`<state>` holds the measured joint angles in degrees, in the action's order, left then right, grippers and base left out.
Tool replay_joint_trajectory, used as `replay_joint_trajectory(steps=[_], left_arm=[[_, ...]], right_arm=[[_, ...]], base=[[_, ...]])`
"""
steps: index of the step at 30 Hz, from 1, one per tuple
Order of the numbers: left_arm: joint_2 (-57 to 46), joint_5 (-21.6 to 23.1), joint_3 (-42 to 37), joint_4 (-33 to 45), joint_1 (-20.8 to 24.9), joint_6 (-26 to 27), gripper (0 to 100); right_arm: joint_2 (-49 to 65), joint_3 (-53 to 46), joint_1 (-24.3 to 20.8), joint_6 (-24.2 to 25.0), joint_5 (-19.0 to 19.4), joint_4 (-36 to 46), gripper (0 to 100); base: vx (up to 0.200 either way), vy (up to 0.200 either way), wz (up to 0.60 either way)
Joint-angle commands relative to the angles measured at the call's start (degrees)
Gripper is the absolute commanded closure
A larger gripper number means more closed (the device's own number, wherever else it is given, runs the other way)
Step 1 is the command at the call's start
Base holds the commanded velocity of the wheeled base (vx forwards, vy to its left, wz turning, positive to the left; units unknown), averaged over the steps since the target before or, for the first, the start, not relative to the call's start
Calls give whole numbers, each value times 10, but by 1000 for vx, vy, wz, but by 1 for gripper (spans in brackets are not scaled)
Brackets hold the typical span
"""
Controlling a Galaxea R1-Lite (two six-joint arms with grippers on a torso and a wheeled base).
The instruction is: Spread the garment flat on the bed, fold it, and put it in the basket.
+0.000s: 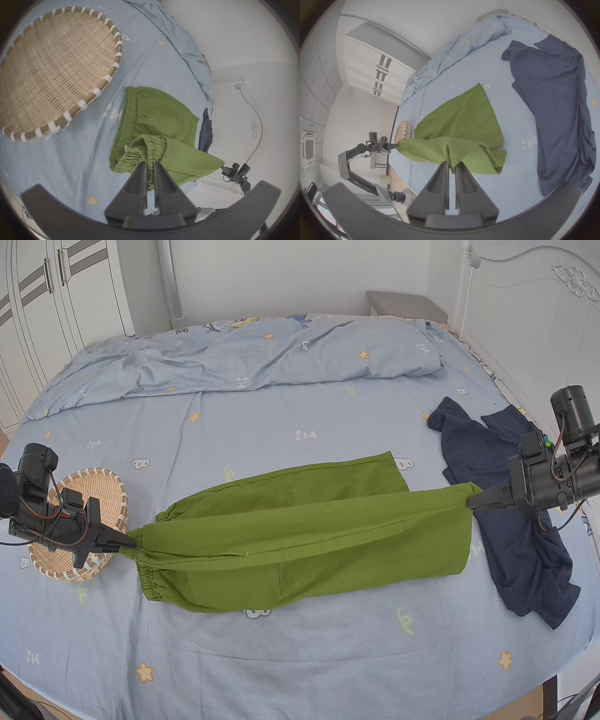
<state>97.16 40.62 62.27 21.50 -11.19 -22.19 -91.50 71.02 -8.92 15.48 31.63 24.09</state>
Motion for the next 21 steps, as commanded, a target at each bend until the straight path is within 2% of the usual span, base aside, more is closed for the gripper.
replay_joint_trajectory(steps=[1,21], left_arm=[[68,0,60,0,6,-7,100],[139,0,184,27,-2,-15,100]], right_arm=[[-68,69,0,1,-1,10,100],[-156,235,0,-2,1,4,100]], base=[[0,0,0],[0,0,0]])
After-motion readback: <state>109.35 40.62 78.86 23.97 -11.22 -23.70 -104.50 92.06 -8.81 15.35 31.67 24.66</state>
